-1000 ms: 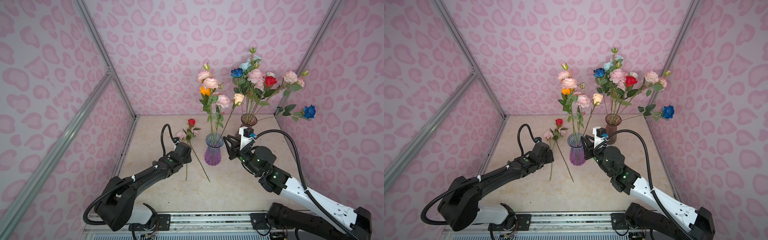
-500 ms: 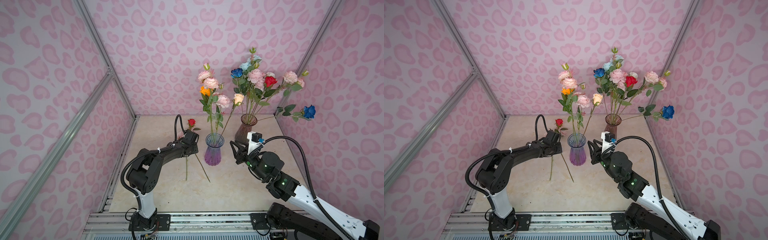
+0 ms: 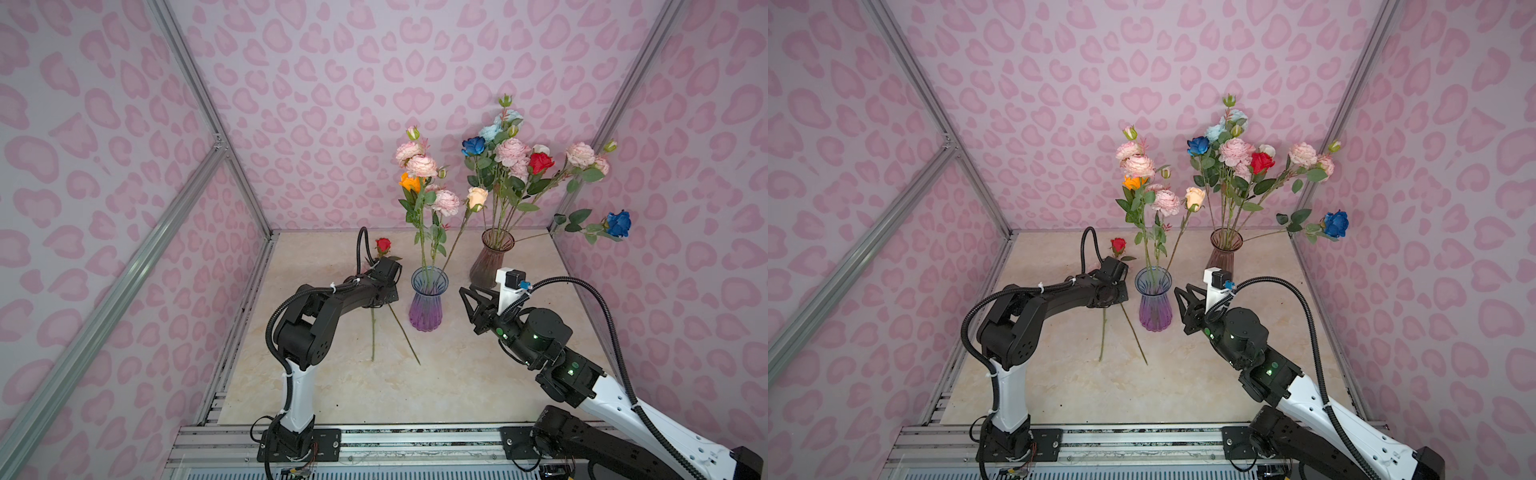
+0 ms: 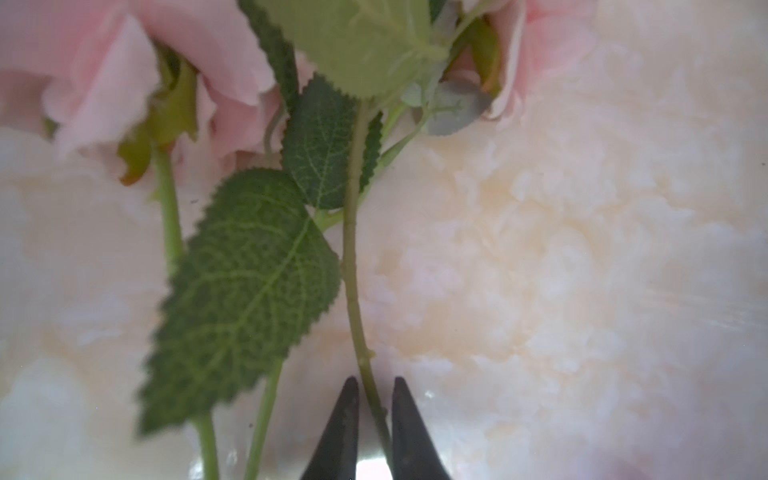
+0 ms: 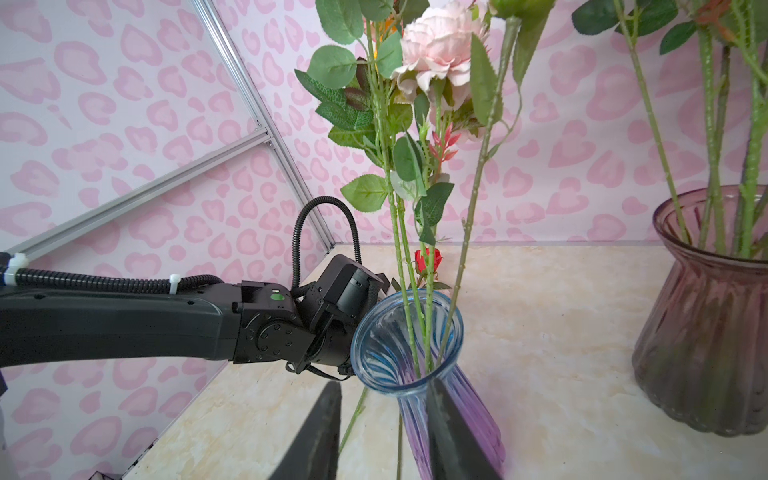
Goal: Arrange the flowers into the vase
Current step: 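Grasp the red rose stem with left gripper and lift it upright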
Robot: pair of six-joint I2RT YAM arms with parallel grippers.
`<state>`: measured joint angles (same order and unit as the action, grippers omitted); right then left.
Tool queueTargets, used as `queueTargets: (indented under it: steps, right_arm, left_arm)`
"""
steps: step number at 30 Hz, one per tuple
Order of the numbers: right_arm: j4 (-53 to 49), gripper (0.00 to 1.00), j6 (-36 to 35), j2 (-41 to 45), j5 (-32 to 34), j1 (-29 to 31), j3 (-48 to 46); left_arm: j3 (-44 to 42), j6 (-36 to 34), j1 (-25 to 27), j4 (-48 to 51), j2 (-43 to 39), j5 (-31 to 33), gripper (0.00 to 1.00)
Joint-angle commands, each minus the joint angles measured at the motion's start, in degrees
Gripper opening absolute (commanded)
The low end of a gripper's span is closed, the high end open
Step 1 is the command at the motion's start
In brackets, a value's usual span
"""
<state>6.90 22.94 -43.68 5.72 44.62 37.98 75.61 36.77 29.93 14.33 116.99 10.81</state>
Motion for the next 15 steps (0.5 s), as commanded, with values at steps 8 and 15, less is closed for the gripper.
queueTargets:
  steps: [8,15]
  right_arm:
    - [-1.6,0.36,0.4,0.1,-1.0,1.1,0.3]
    - [-1.1,0.36,0.2,-0.6,-0.2,1.7,0.7]
  left_arm:
    - [-4.8,-2.7,-0.6,1.7,-12.9,-3.5,0.04]
    - [-8.1,-4.4,-0.6,2.2,-23.9,-2.8,0.04]
